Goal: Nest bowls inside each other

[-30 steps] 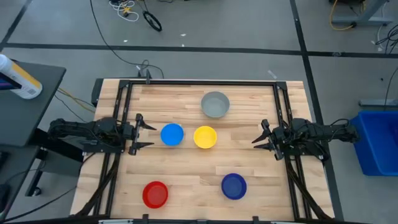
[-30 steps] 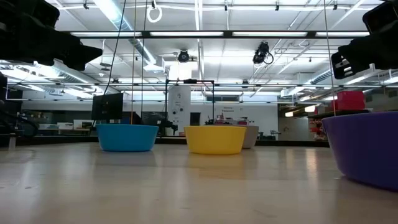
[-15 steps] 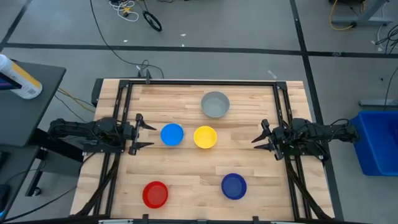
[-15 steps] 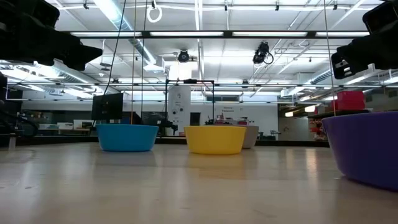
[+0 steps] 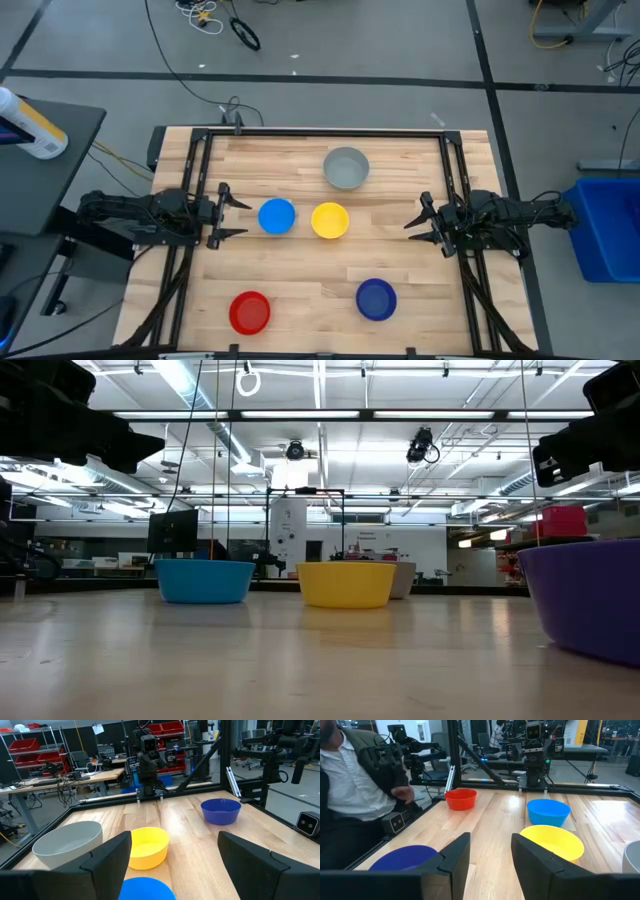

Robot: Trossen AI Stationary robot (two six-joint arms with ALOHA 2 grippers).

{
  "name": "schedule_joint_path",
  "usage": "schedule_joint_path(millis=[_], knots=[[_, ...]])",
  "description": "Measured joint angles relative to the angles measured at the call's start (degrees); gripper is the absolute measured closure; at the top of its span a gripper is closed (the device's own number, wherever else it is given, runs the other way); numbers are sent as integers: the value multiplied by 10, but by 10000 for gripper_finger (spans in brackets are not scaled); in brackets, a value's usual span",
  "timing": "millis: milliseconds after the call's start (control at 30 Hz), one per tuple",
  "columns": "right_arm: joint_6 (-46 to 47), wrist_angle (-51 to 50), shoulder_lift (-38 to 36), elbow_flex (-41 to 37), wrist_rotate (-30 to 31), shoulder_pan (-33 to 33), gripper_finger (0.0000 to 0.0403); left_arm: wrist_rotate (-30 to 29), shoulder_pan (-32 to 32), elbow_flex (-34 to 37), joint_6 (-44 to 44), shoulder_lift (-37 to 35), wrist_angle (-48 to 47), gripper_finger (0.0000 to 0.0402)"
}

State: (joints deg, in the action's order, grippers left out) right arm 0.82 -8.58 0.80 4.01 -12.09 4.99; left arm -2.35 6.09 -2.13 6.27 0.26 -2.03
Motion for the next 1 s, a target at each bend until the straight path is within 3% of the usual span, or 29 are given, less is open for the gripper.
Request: schedule_joint_path(millis=[700, 1000], knots=[[1, 0, 0, 0, 0, 0, 209, 0, 0, 0, 2, 0, 1, 95], [17, 11, 0, 0, 35, -1, 192, 0, 0, 0, 24, 0, 3, 95]])
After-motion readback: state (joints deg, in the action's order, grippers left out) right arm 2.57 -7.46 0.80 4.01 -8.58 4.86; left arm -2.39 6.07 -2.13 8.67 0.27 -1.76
